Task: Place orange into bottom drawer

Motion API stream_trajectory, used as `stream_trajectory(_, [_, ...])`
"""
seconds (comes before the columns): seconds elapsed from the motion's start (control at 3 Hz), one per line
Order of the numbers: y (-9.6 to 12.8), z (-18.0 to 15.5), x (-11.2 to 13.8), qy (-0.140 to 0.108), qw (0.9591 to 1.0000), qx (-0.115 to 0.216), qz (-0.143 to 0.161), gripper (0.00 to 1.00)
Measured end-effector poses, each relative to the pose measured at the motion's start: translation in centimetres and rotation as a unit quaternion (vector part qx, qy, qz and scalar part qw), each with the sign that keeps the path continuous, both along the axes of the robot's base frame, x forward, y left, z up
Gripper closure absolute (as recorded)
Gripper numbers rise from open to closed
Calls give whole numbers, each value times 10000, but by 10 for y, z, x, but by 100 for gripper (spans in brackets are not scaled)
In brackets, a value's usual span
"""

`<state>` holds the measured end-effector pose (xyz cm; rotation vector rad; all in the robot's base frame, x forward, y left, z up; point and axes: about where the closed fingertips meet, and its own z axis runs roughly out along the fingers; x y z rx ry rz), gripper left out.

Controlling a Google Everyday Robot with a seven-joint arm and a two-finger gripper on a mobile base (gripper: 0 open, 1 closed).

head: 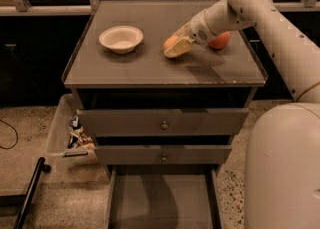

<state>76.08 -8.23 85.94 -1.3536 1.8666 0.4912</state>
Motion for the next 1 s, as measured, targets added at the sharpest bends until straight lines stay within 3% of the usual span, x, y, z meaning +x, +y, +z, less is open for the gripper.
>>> stream_trajectory(0.33, [0, 0, 0, 0, 10000, -3, 2, 89])
stream_trajectory(0.67, [7, -2, 0, 12, 9999, -120, 84, 100])
stream_trajectory(1.0, [15, 7, -9, -36, 9994, -211, 278, 100])
